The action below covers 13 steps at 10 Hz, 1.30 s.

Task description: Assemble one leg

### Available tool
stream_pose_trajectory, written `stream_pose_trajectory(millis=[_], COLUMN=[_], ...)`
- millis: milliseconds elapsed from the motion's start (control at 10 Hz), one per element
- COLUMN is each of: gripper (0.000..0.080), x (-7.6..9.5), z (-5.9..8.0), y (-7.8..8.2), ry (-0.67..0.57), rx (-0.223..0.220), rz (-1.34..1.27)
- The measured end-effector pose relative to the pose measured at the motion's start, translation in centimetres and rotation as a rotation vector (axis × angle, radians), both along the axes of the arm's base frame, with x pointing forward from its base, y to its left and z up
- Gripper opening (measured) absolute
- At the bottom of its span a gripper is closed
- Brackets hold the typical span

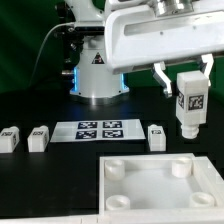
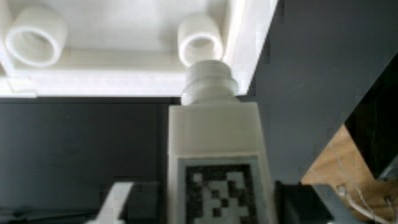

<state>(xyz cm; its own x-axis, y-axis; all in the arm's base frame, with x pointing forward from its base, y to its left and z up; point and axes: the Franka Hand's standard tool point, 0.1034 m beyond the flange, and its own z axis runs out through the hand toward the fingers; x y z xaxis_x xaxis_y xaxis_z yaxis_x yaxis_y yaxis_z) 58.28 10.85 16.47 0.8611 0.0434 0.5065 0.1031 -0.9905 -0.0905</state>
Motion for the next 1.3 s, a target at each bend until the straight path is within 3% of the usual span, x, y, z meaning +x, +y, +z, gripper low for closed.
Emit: stream_pose_trajectory(millis=[200,400,600,900,1300], gripper=[0.029,0.029,0.029,0.029,0.029], x=[0.7,3.1,4.2,3.7,3.2], z=[-2.5,-2.5,-4.0,-6.8,-7.9], y=[1.1,0.7,0.8,0.8,0.5], ry=[-0.036,-0.053,-0.053,-0.043,-0.036], rx=[-0.004,-0.01,-0.005,-0.007,-0.01], rz=[0.018,0.009,0.005,0.003,0.002])
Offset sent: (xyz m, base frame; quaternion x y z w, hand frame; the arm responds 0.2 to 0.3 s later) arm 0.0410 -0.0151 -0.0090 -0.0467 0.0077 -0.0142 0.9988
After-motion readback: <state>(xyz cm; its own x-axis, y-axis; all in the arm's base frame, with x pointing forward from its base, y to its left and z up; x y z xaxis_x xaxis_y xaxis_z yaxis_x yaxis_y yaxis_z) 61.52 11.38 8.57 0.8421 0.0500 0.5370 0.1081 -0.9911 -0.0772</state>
